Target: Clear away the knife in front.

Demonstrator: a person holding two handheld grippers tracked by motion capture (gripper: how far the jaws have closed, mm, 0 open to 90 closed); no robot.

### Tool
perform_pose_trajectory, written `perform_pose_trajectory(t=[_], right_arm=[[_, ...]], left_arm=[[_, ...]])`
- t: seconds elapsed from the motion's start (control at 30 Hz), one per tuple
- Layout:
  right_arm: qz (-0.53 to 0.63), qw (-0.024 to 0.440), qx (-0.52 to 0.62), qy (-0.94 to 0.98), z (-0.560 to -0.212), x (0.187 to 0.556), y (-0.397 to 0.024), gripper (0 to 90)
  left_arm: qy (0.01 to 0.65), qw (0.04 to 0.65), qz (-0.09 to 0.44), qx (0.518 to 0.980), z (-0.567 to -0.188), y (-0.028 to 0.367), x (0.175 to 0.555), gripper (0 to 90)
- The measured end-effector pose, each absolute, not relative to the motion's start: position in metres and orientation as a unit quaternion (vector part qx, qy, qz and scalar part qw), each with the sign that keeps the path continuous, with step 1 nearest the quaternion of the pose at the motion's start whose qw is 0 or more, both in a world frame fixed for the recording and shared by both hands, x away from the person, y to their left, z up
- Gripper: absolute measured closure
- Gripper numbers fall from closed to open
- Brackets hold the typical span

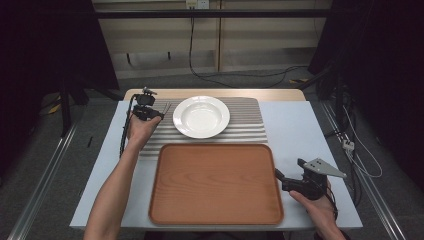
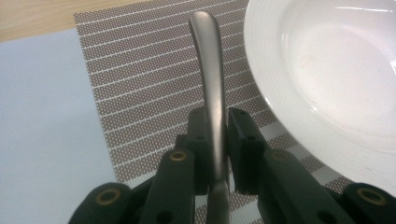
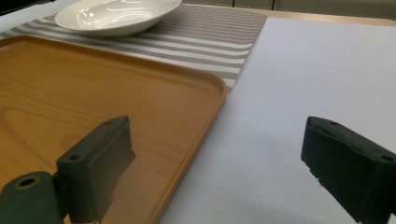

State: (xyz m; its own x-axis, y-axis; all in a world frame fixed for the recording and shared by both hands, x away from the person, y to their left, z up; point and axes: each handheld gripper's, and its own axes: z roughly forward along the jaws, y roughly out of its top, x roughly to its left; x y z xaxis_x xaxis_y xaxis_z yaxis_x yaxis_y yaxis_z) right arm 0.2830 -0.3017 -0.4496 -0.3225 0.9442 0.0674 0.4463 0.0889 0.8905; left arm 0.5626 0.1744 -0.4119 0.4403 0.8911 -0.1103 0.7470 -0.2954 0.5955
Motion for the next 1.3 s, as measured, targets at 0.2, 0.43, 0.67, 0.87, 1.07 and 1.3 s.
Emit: perform_pose_trajectory(t=[0.2,0.43,0.67,0.87,1.07,1.3], right_arm=[[0.443,0.282,0.512,0.680,-0.450,0.282,-0.303,8.5],[0.442,0.284,0.511,0.680,-0.449,0.281,-0.302,8.5],[0.442,0.283,0.511,0.681,-0.449,0.282,-0.301,8.5],[0.442,0.284,0.512,0.680,-0.449,0.282,-0.302,8.5],[0.442,0.283,0.512,0.681,-0.449,0.282,-0.302,8.5],[0.442,0.283,0.510,0.681,-0.449,0.283,-0.301,8.5]], left_arm=[[0.502,0.305,0.123,0.800,-0.403,0.177,0.552,80.1],[0.488,0.312,0.132,0.804,-0.391,0.176,0.540,80.1],[0.473,0.319,0.141,0.809,-0.382,0.172,0.530,80.1],[0.452,0.315,0.151,0.821,-0.378,0.166,0.519,80.1],[0.443,0.324,0.152,0.822,-0.373,0.163,0.509,80.1],[0.433,0.328,0.148,0.826,-0.370,0.163,0.499,80.1]])
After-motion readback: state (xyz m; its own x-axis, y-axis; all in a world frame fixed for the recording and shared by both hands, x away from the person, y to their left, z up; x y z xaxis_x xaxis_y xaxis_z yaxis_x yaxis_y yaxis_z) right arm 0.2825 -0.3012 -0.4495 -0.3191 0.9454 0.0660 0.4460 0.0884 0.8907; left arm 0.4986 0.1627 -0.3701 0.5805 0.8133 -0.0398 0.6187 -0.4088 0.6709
